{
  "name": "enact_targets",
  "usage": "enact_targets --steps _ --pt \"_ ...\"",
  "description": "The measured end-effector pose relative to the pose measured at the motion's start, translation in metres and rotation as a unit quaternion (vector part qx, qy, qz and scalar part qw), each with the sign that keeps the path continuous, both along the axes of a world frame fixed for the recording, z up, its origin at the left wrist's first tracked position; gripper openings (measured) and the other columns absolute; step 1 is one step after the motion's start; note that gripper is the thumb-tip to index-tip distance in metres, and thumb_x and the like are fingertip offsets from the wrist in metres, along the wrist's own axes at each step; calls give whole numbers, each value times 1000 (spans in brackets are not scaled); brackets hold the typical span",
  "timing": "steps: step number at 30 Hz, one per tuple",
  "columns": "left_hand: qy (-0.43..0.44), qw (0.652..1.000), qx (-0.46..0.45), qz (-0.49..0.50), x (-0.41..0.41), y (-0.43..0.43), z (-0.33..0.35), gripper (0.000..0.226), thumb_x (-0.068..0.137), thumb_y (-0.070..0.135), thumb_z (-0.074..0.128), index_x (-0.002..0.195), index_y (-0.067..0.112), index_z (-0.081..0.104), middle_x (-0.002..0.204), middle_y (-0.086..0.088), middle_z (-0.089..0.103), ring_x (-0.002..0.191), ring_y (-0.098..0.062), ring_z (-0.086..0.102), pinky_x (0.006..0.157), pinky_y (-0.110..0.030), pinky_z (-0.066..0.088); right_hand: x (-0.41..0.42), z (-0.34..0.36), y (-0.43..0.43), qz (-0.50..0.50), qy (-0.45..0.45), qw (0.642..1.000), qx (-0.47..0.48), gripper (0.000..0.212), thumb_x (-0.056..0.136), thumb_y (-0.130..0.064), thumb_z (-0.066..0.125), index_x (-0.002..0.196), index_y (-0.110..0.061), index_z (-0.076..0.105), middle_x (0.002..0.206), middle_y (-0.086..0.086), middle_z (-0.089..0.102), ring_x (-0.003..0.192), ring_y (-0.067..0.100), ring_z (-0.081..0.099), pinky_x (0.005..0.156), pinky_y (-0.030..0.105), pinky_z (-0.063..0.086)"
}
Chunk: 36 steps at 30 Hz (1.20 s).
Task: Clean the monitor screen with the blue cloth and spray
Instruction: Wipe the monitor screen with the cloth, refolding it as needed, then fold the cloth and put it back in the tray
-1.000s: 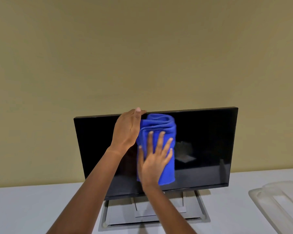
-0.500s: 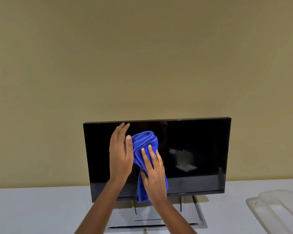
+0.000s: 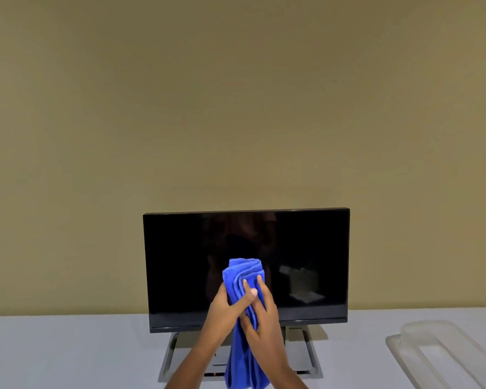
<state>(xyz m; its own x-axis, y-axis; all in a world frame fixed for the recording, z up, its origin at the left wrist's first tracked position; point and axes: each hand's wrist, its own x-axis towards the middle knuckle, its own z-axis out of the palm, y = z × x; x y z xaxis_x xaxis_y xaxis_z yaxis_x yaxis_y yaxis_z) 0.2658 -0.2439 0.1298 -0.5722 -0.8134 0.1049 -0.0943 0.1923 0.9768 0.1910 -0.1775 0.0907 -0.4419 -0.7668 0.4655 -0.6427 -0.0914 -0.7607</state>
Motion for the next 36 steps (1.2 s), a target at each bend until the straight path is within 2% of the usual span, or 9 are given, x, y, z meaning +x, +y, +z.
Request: enact_targets --steps 4,9,14,18,22,27,30,32,36 --pt "-43 998 -32 19 -11 25 -8 26 84 29 62 108 23 56 91 16 62 83 5 60 62 -2 46 -14 -14 31 10 -31 999 2 67 89 -12 59 134 -37 15 150 -7 11 136 7 25 110 17 28" --pt "-27 998 -43 36 -22 60 -18 13 93 25 48 103 25 56 91 14 63 86 0 61 66 -6 46 -34 -21 74 42 -141 988 40 66 87 -24 62 135 -42 20 142 -19 15 131 -6 26 96 -1 32" --pt "83 990 88 72 -35 81 -9 15 94 26 44 88 27 58 80 10 68 76 -7 65 61 -20 48 -69 -12 110 26 -263 954 140 61 92 -31 52 143 -29 19 137 -9 41 127 14 44 102 27 41" --pt "139 968 198 70 -43 89 -3 18 94 31 44 91 26 61 86 1 71 84 -21 66 68 -35 51 -92 -2 137 38 -272 935 224 36 89 -36 57 121 -19 55 122 -1 62 109 14 60 80 14 51" --pt "162 953 251 48 -51 85 -4 16 93 29 46 95 21 60 94 -6 68 89 -24 63 72 -37 52 -103 13 156 9 -276 935 221 20 83 -34 66 95 -18 66 103 0 70 91 11 67 66 13 52" --pt "132 958 253 15 -44 71 -11 24 87 12 57 111 10 56 98 -6 66 90 -25 63 70 -34 52 -112 38 170 -54 -177 963 196 7 83 -26 68 81 -20 64 86 -2 67 77 11 62 63 13 45" --pt "87 968 234 33 -40 65 -19 45 83 2 61 125 6 44 100 -10 62 86 -26 61 70 -35 50 -118 53 173 -80 -82 973 199 20 81 -21 67 65 -23 56 68 -6 57 63 8 50 59 16 37" --pt "35 980 190 34 -42 62 -26 66 80 -2 63 137 9 32 117 -18 56 100 -32 58 81 -39 47 -121 61 174 -103 -22 974 201 8 80 -21 65 75 -16 61 74 -3 59 69 12 52 64 22 39" --pt "-65 997 -8 -31 -54 72 -37 90 76 6 70 146 21 15 144 -16 30 132 -31 35 105 -43 34 -130 69 180 -143 124 956 222 18 81 -27 57 97 -22 65 87 -12 58 82 9 52 88 27 38"
